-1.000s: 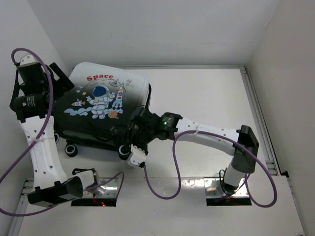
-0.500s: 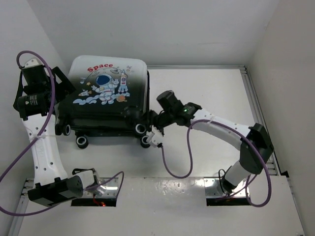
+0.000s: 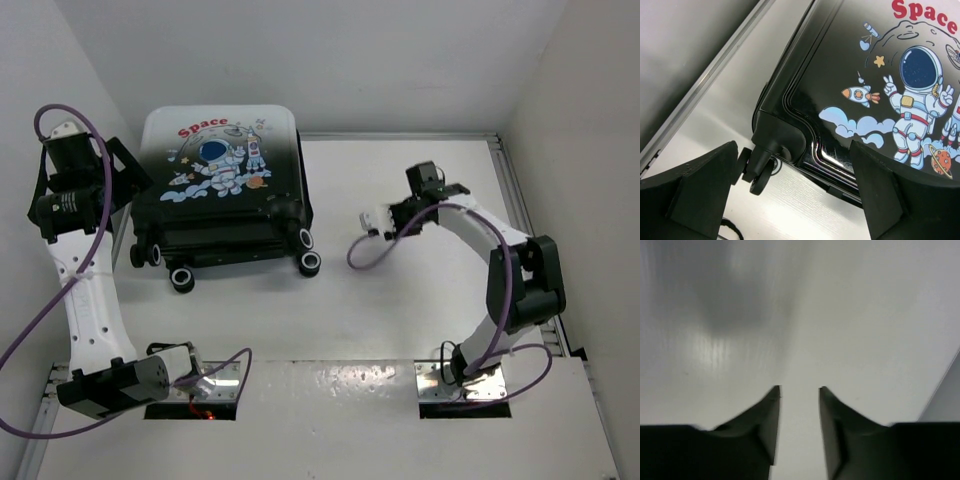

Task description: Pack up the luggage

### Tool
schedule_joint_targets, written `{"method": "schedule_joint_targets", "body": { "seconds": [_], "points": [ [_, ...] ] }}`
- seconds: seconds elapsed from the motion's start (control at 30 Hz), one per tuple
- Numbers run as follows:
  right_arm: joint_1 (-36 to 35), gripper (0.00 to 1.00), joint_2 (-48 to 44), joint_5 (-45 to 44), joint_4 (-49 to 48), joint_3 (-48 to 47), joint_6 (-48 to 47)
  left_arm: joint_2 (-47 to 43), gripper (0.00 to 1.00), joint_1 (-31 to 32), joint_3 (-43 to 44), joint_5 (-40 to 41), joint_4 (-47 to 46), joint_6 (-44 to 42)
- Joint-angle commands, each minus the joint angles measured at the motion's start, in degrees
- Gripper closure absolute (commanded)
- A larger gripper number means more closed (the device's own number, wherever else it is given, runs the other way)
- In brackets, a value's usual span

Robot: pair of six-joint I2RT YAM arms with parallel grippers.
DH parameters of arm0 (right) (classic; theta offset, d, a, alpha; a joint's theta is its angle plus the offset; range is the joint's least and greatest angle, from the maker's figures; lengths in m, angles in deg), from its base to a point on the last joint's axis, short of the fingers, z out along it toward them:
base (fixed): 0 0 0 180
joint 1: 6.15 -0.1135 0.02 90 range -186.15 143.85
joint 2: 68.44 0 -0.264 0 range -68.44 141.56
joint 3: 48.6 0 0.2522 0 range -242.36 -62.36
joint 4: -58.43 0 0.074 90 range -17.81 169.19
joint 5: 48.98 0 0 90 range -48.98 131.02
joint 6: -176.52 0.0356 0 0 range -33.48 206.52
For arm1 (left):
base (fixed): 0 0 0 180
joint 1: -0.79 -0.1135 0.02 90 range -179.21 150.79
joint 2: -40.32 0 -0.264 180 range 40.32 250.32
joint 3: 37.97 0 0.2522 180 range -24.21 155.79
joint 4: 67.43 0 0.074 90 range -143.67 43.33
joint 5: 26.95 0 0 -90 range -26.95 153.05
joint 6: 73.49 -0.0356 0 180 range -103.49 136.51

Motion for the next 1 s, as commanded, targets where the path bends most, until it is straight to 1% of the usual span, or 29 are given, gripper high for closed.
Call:
{"method": "schedule_joint_targets", "body": {
  "seconds": [0.0,0.03,0.07,0.1,0.13,0.17,0.2,0.23,0.27,0.3,0.33,0.4,0.43,0.5,0.57,0.6,0.67,0.7,0.9,0.97],
  "points": [
    [-1.1,0.58,-1.2,5.5,1.5,-16.6,38.4,0.5,0.01,-0.7,-0.2,-0.5,-1.7,0.6],
    [-0.9,0.49,0.0,6.3,10.4,-26.4,45.5,0.5,0.01,-0.7,-0.2,-0.5,-1.7,0.6],
    [-1.2,0.46,1.8,8.1,14.2,-31.8,52.8,0.5,0.01,-0.7,-0.7,-0.5,-1.7,0.6],
    [-1.0,0.43,5.9,11.4,18.0,-43.0,65.6,0.5,0.01,-0.7,-0.7,-0.5,-1.7,0.6],
    [-1.2,0.4,10.1,13.0,24.4,-48.3,77.2,0.5,0.01,-0.7,-1.2,-0.5,-2.2,0.6],
    [-1.4,0.37,11.8,14.3,28.6,-56.9,82.9,0.5,0.01,-0.7,-2.1,-0.5,-2.2,0.6],
    [-2.7,0.35,14.8,17.1,30.0,-62.2,93.7,0.5,0.01,-0.7,-2.1,-0.5,-2.2,0.6],
    [-3.7,0.32,16.0,16.9,30.2,-63.5,101.7,0.0,0.01,-0.7,-2.9,-0.5,-2.8,0.6],
    [-4.4,0.26,16.0,16.6,29.7,-63.2,106.2,0.0,0.01,-0.7,-2.9,-0.5,-2.8,0.6],
    [-6.9,0.25,15.8,16.2,29.2,-61.4,108.0,0.0,0.01,-0.7,-3.5,-0.5,-2.8,0.6],
    [-7.9,0.24,15.4,16.1,27.9,-59.1,109.5,0.0,0.01,-0.7,-3.5,-0.5,-2.8,0.6],
    [-10.6,0.19,16.0,16.1,28.5,-57.7,112.0,0.0,0.01,-0.7,-3.5,-1.1,-2.8,0.6],
    [-11.4,0.18,17.1,16.1,30.2,-58.0,113.0,0.0,0.01,-0.7,-3.5,-1.1,-2.8,0.6],
    [-14.1,0.11,18.2,15.7,31.5,-60.0,113.8,0.0,0.01,-0.7,-3.0,-1.1,-2.8,0.6],
    [-16.2,0.09,20.2,14.8,34.4,-61.3,115.3,0.0,0.01,-0.7,-3.0,-0.6,-3.3,0.0],
    [-17.6,0.09,20.5,12.3,34.5,-61.7,115.6,0.0,0.01,-0.7,-3.0,-0.5,-3.3,0.0],
    [-19.8,0.08,20.6,11.1,34.0,-61.1,116.0,0.0,0.01,-0.7,-3.6,-0.5,-3.3,0.0],
    [-20.9,0.08,20.6,8.6,32.9,-60.1,116.9,0.0,0.01,-0.7,-4.1,-0.5,-3.3,0.0],
    [-26.4,0.08,21.6,2.7,32.5,-60.3,119.9,-0.5,0.01,-0.7,-5.4,-1.1,-3.3,0.0],
    [-27.9,0.05,22.0,-0.4,32.5,-58.6,121.3,-0.5,0.01,-0.7,-6.0,-1.1,-3.8,0.0]
  ]
}}
